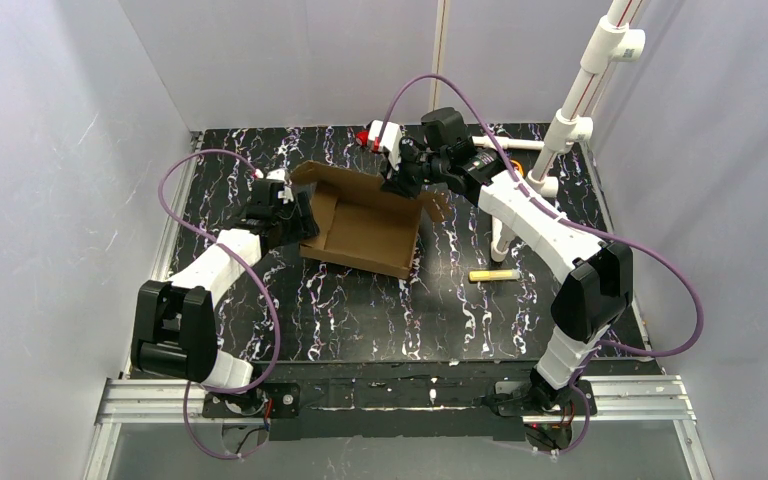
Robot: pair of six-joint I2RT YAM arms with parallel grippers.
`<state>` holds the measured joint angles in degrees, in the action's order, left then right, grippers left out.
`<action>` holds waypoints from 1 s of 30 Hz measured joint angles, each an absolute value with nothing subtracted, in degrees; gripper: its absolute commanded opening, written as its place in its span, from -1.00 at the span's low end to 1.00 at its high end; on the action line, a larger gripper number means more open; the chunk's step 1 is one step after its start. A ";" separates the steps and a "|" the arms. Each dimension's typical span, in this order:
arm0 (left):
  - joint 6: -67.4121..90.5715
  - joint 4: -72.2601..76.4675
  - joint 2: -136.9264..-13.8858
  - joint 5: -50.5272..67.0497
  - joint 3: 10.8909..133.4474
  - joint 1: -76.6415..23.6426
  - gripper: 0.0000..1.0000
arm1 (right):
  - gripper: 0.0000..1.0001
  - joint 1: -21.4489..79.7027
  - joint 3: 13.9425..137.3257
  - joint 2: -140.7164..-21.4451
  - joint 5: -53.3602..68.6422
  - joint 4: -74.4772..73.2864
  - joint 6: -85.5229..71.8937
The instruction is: Fold the paper box
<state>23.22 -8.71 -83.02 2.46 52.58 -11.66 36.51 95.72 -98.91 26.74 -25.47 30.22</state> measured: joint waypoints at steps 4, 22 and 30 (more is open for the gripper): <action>24.67 -5.08 -82.91 3.20 50.28 -10.37 0.42 | -0.82 36.51 95.72 -98.91 26.00 -25.47 30.13; 20.08 2.98 -80.27 13.76 47.20 -6.76 0.72 | -0.97 36.49 97.21 -98.91 29.34 -27.35 29.23; 24.36 7.94 -70.39 20.34 38.87 1.04 0.97 | -0.97 36.51 97.51 -98.91 32.27 -28.69 29.19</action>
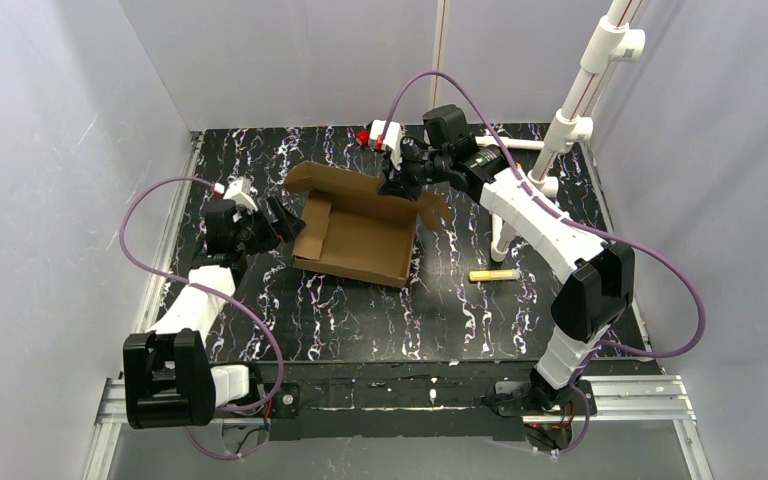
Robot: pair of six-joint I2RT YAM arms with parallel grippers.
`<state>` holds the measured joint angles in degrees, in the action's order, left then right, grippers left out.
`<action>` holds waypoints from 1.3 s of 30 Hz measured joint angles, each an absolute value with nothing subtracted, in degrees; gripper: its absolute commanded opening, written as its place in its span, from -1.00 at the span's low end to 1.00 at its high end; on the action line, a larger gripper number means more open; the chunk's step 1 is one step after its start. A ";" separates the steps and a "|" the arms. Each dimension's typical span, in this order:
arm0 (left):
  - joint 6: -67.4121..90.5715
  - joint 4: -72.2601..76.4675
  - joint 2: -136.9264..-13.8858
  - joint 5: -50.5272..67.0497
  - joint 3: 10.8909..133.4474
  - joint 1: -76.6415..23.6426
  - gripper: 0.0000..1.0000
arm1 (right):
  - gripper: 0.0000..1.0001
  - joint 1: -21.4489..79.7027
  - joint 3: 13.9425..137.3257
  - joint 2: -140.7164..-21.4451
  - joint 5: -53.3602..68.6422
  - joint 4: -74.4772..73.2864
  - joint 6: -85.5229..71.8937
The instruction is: Fold the paper box
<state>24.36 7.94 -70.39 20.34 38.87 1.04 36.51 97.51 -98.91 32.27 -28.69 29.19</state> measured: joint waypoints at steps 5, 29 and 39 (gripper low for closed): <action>27.18 9.08 -69.25 24.53 35.55 2.52 0.97 | -0.97 36.49 97.51 -98.87 33.71 -28.95 29.17; 16.12 2.66 -74.37 7.31 40.64 -8.91 -1.00 | -0.97 36.38 97.51 -98.59 38.33 -30.02 25.91; 9.28 -4.36 -74.52 -10.07 43.20 -18.83 -0.26 | -0.97 36.16 97.27 -98.59 37.93 -28.29 23.75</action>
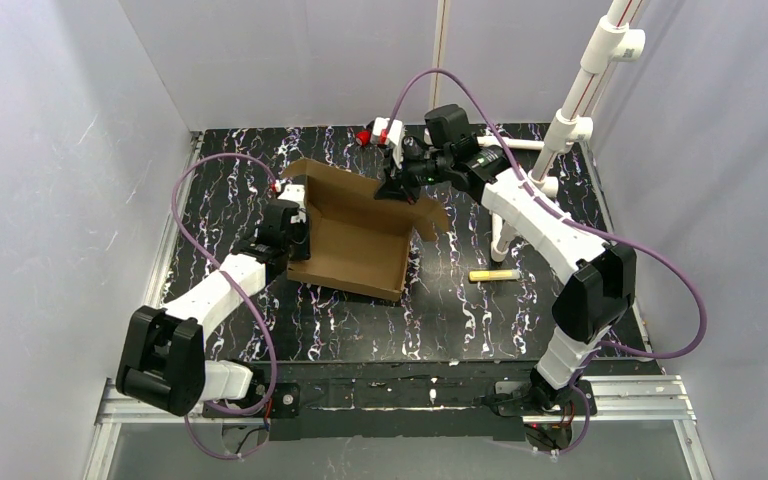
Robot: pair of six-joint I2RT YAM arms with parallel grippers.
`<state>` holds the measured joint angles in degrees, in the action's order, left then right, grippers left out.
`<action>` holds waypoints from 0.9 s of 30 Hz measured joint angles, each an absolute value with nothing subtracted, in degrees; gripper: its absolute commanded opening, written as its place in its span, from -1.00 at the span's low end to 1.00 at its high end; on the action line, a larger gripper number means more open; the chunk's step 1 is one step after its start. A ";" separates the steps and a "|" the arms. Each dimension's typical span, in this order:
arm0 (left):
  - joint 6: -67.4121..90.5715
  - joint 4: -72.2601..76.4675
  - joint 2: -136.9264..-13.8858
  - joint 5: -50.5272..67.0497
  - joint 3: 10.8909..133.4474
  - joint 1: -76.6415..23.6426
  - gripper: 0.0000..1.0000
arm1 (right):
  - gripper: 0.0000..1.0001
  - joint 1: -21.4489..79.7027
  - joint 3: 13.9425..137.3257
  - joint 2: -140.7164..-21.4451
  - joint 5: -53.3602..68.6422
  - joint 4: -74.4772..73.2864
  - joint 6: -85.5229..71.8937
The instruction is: Fold the paper box
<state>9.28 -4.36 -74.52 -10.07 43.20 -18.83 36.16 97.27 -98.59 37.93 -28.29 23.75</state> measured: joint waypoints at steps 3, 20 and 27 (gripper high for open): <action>9.72 -4.89 -74.72 -11.86 43.24 -19.75 -0.05 | -0.97 36.51 96.62 -98.45 38.00 -27.77 23.31; 20.40 3.09 -72.62 -4.54 37.63 -10.83 -1.00 | -0.73 38.13 92.82 -97.41 29.65 -20.73 15.25; 19.77 4.29 -72.58 1.37 36.38 -9.85 -1.00 | 0.32 38.28 92.84 -97.41 27.44 -19.86 15.29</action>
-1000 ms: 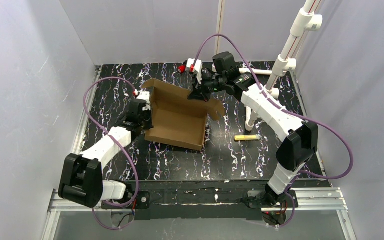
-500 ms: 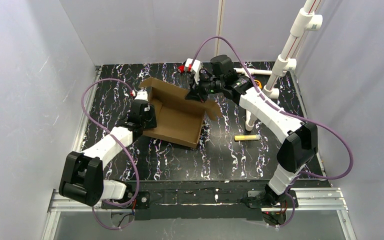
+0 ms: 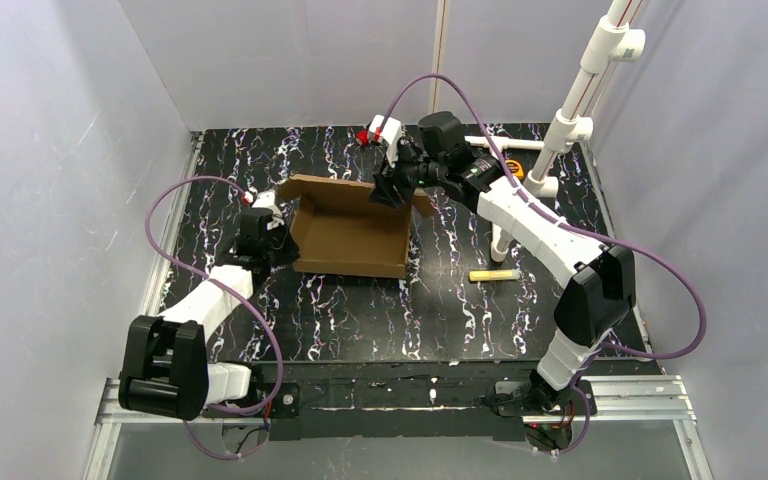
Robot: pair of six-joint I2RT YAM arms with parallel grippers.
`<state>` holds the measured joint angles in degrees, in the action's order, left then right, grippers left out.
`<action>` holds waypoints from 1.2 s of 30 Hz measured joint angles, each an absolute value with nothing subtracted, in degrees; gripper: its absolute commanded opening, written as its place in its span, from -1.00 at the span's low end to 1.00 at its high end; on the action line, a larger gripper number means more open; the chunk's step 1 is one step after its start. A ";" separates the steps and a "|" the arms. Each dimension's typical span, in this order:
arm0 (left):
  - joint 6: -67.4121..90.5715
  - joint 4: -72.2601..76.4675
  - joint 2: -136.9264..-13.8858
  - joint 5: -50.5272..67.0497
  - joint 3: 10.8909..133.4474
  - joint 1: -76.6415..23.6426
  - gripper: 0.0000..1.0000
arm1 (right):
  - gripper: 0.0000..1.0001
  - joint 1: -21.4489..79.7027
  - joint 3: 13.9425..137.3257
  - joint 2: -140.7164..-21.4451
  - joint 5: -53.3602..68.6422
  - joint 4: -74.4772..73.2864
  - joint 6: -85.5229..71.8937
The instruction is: Fold the paper box
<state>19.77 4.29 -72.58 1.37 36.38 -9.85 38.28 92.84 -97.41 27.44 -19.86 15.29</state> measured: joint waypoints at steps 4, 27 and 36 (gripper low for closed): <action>20.80 2.46 -71.68 2.07 35.81 -9.87 -1.00 | 0.75 38.26 94.04 -97.43 26.59 -22.24 18.02; 22.55 -7.97 -62.78 2.70 31.46 -10.15 -1.00 | 0.66 37.76 111.44 -111.20 15.35 -25.08 19.25; 22.28 -7.90 -62.96 1.58 31.46 -10.70 -1.00 | 0.33 36.49 113.16 -112.18 18.39 -25.58 16.38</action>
